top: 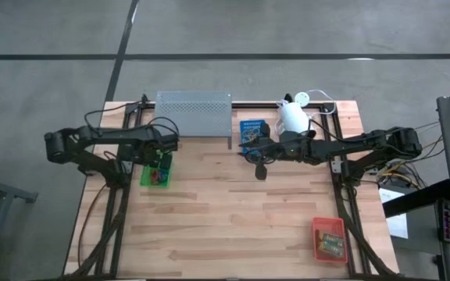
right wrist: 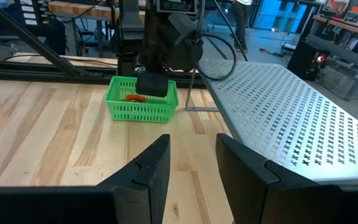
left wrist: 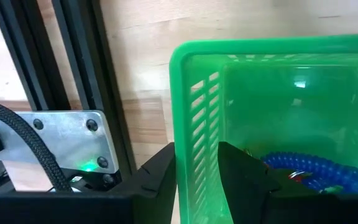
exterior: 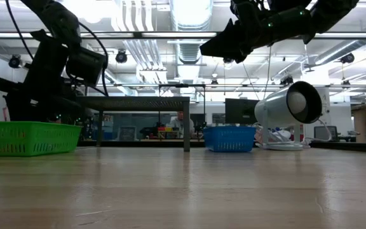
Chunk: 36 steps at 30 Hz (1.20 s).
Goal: Pick & Place Office Desk Supplies
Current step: Put the green bin on the shelf
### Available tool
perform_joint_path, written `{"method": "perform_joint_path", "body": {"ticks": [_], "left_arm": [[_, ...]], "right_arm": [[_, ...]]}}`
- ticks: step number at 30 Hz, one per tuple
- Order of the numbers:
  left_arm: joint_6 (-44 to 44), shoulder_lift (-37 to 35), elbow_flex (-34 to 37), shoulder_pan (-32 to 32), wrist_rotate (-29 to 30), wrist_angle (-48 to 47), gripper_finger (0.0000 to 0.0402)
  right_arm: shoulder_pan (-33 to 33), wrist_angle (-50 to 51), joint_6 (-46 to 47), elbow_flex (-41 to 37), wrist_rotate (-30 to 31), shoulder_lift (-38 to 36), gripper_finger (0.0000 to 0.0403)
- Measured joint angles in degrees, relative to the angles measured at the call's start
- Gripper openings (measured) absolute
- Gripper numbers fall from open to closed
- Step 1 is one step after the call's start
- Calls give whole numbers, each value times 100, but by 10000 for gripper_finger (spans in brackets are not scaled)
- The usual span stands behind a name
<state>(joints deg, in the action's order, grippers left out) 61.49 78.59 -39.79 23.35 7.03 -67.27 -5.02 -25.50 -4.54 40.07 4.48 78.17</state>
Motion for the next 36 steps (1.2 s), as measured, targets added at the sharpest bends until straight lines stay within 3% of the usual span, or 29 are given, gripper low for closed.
{"method": "perform_joint_path", "body": {"ticks": [9, 27, 36], "left_arm": [[16, 0, 1, 2, -103, 200, 117], [-296, 4, 0, -87, -1264, 1691, 117], [-403, 4, 0, -93, -1368, 1501, 117]], "right_arm": [[-1, 0, 0, -1, 0, 0, 127], [-2, 0, 0, -2, 0, 0, 127], [0, 0, 0, 0, 0, 0, 127]]}}
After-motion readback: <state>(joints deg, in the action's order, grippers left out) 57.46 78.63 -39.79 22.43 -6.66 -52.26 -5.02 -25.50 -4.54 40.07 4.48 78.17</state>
